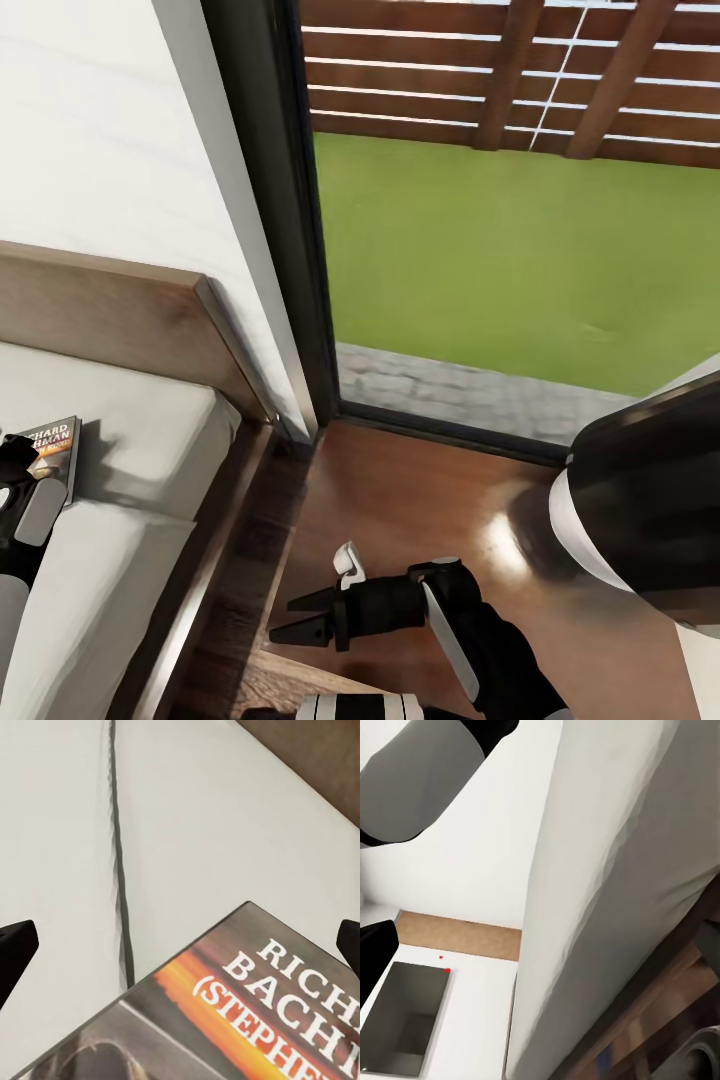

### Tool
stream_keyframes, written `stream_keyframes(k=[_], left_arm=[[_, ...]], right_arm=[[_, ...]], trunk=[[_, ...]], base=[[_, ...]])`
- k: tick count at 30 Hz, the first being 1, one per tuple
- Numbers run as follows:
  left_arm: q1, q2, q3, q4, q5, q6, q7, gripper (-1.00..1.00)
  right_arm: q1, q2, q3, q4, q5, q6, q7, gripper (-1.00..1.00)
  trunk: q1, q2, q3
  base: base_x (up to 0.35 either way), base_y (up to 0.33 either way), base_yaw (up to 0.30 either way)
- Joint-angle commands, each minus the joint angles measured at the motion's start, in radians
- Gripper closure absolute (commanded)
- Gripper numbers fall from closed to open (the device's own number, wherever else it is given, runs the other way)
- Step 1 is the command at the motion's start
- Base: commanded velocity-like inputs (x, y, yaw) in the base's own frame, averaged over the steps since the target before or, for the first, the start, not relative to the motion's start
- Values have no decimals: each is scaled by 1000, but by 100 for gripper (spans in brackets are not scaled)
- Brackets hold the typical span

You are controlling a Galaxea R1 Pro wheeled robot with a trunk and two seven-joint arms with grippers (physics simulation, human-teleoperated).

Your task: In the bedroom, move the book from the bed onto either nightstand, and place the two sandals side by side next to the bed.

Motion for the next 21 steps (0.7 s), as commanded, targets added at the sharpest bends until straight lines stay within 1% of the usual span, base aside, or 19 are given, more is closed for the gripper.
stream_keyframes(k=[1,10,16,21], left_arm=[[0,0,-2,0,10,-7,0,-100],[0,0,-2,0,12,-7,0,-100],[0,0,-2,0,12,-7,0,-100],[0,0,-2,0,12,-7,0,-100]], right_arm=[[0,0,1,0,-6,7,-1,-100],[0,1,1,0,-6,7,-1,-100],[0,1,1,0,-6,7,-1,-100],[0,1,1,0,-6,7,-1,-100]], trunk=[[0,0,-1],[0,0,-1],[0,0,-1],[0,0,-1]], base=[[0,0,0],[0,0,0],[-162,0,0],[-43,0,0]])
